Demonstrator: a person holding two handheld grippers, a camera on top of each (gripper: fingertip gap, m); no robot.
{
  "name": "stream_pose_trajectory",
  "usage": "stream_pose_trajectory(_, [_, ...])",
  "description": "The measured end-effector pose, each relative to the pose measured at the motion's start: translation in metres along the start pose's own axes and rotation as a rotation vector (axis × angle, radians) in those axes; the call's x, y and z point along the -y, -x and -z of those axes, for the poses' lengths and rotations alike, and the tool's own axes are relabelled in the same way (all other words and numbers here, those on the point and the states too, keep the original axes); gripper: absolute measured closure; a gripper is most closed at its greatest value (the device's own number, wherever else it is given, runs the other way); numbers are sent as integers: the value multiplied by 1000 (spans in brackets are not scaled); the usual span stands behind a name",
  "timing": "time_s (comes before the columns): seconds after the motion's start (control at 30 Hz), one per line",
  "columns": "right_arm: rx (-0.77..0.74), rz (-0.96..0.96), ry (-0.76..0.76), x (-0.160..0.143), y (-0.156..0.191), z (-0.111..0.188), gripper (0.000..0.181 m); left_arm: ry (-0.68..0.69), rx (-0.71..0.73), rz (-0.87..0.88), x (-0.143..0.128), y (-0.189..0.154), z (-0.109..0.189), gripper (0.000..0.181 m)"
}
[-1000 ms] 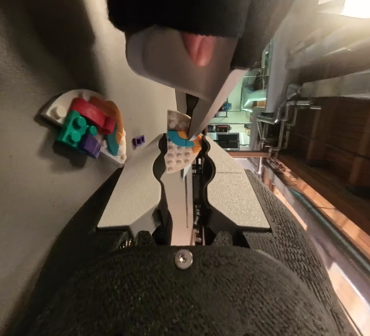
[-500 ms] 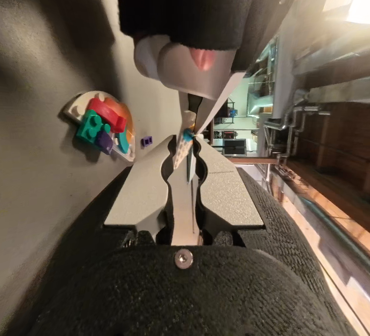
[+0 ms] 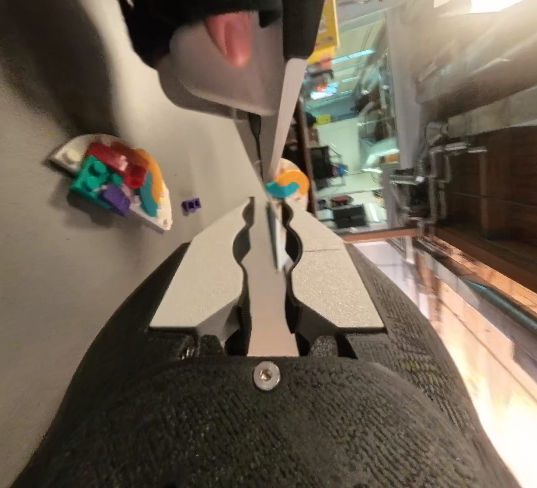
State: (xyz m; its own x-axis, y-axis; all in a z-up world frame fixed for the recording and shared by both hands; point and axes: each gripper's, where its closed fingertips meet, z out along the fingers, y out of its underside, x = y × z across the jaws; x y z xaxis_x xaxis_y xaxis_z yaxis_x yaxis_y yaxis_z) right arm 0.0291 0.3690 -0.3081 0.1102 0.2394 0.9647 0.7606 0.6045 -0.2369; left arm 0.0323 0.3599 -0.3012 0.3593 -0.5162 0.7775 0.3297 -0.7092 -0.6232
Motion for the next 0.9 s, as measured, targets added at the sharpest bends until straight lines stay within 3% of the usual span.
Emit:
stream_pose_trajectory(0.07, [108, -75, -74, 2, 10, 4, 140, 23, 36, -94, -2, 1, 0, 179])
stream_pose_trajectory(0.1, [141, -121, -97, 2, 11, 7, 137, 44, 80, -152, -5, 4, 0, 179])
stream_pose_trajectory(0.3, [134, -130, -76, -4, 8, 6, 146, 181, 182, -343, -23, 7, -10, 179])
stream_pose_trajectory(0.63, [183, -79, -10, -7, 15, 6, 151, 202, 211, -335, -27, 11, -10, 179])
stream_pose_trajectory(0.9, [123, 105, 14, -8, 21, 6, 151, 233, 260, -320, -32, 18, -10, 179])
